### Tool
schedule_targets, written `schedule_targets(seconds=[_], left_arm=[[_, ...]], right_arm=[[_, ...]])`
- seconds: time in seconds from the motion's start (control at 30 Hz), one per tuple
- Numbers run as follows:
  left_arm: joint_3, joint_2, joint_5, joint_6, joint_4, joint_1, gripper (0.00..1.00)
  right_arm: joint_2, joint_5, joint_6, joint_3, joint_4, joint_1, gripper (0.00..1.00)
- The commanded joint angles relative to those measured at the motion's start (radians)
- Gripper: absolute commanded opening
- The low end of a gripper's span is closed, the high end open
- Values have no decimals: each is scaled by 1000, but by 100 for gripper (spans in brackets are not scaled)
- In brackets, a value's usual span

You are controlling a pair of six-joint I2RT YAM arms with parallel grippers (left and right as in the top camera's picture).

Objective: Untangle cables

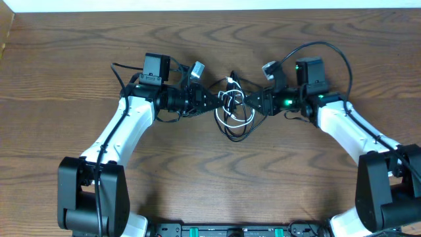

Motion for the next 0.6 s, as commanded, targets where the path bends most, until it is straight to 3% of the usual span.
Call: schedule_targets(seconds=[0.0, 0.2, 0.57], left_arm=[[-2, 0, 10, 21, 5, 0, 8], [-2, 0, 10, 21, 5, 0, 8], [-2, 0, 10, 21, 5, 0, 8]], right_arm=[[-6, 168, -62, 3, -22, 36, 39], [-6, 215, -144, 3, -24, 43, 44], [-100, 119, -200, 8, -97, -32, 47]])
